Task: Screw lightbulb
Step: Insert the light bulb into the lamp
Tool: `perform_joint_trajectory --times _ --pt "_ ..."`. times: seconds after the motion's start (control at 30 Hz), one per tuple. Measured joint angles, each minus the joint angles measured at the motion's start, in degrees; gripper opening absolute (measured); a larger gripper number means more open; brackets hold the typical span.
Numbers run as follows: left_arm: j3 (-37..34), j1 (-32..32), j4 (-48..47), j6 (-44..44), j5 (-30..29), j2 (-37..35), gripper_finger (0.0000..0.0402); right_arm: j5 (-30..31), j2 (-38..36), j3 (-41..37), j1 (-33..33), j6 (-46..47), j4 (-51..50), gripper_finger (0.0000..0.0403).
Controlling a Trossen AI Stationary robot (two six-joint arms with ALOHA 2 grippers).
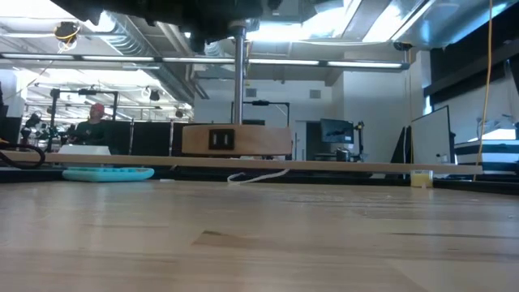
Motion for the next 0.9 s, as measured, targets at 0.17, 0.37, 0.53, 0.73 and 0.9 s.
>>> perform_joint_trajectory --times 0.17,0.37,0.53,0.73,0.9 --pt "0.1 -1.75 0.09 1.4 -9.81 0.12 0.0149 20.39 0.97 0.02 3.76 1.6 1.26 0.0147" --pt "2.2 -2.55 -0.1 2.41 -13.05 2.26 0.0149 28.81 2.43 0.38 5.3 3.26 3.59 0.0147" --pt "2.51 -2.65 -0.93 2.72 -12.71 2.55 0.0149 27.5 2.06 0.28 5.27 3.24 3.13 0.0147" --pt "2.81 -2.8 -1.47 3.05 -10.92 1.73 0.0149 21.33 -2.47 0.13 5.05 2.74 -4.61 0.027" --pt "2.8 -2.76 -3.13 3.02 -8.39 -0.01 0.0149 15.75 -9.69 0.2 4.43 2.0 -16.81 0.0378"
